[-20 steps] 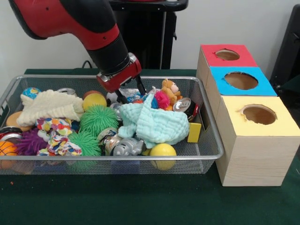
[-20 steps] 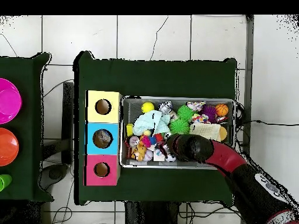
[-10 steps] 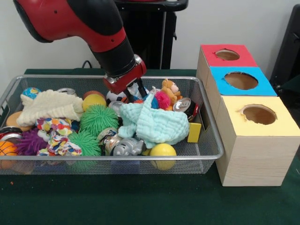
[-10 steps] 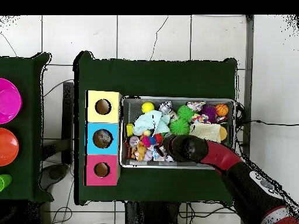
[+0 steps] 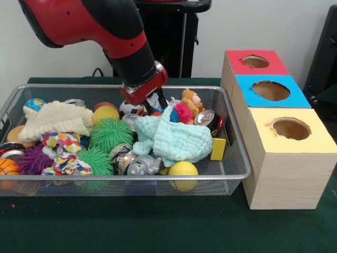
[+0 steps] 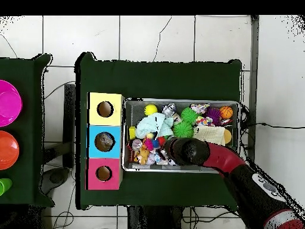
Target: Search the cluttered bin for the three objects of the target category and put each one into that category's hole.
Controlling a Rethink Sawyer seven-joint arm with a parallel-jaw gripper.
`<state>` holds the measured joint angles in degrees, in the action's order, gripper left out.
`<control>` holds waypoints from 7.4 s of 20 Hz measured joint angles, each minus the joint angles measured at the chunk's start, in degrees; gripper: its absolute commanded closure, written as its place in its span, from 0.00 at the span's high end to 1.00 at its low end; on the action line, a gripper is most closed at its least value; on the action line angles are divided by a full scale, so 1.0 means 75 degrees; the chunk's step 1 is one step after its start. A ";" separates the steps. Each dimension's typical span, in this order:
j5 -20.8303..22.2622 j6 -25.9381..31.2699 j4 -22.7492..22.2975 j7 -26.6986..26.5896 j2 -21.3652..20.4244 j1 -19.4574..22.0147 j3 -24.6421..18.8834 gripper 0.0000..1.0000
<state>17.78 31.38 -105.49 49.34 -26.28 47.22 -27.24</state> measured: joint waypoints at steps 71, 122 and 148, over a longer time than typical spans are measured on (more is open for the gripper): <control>-0.2814 -0.1633 -0.1487 0.0539 -0.4331 -0.3686 0.0293 0.00; -0.2831 -0.4247 -0.2600 0.0539 -0.2693 -0.4640 0.1016 0.00; -0.3329 -0.3157 -0.2118 0.0539 -0.3097 -0.4982 0.1343 0.00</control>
<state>-7.18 7.70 -121.38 53.38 -49.51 9.86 -17.16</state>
